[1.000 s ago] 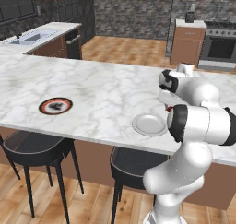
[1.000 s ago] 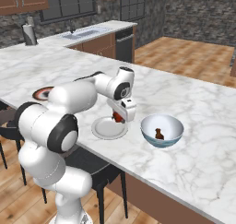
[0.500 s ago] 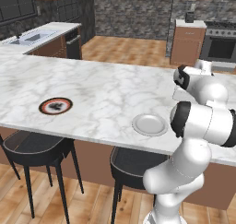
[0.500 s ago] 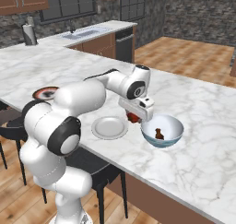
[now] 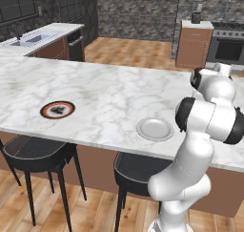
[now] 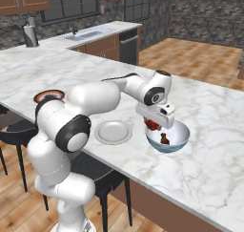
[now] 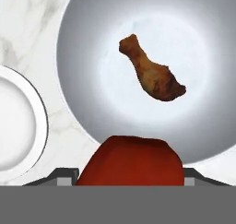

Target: Pick the chicken drumstick and bell pepper from their plates and place them in the bowl. Then put the bowl in the fridge.

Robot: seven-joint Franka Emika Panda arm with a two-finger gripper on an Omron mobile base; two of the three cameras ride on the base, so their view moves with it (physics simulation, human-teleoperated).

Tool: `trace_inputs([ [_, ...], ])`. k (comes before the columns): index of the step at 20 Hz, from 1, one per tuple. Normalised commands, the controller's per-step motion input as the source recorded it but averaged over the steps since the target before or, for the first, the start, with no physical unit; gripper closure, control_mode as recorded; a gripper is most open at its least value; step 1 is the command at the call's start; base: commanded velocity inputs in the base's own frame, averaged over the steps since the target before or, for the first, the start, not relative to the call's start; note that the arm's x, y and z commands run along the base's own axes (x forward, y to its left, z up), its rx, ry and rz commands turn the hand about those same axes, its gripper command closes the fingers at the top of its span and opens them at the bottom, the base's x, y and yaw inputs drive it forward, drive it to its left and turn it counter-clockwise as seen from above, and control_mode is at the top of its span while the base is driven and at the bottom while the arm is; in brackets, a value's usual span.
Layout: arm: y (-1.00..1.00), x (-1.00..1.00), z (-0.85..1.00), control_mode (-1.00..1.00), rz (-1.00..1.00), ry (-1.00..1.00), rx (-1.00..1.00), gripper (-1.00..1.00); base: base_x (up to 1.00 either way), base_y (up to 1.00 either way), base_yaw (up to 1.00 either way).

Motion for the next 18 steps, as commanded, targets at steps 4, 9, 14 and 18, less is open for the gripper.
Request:
trace_inputs([
  [4, -0.39, 0.03, -0.25, -1.00, 0.00, 0.00, -0.01, 1.00, 0.00, 0.00, 0.00],
  [9, -0.26, 0.10, -0.27, -1.00, -0.04, -0.01, -0.06, 1.00, 0.00, 0.00, 0.00],
  [14, -0.15, 0.23, -0.21, -1.00, -0.12, 0.00, -0.11, 1.00, 0.00, 0.00, 0.00],
  [18, -0.06, 0.15, -0.26, -1.00, -0.13, 0.04, -0.09, 1.00, 0.00, 0.00, 0.00],
])
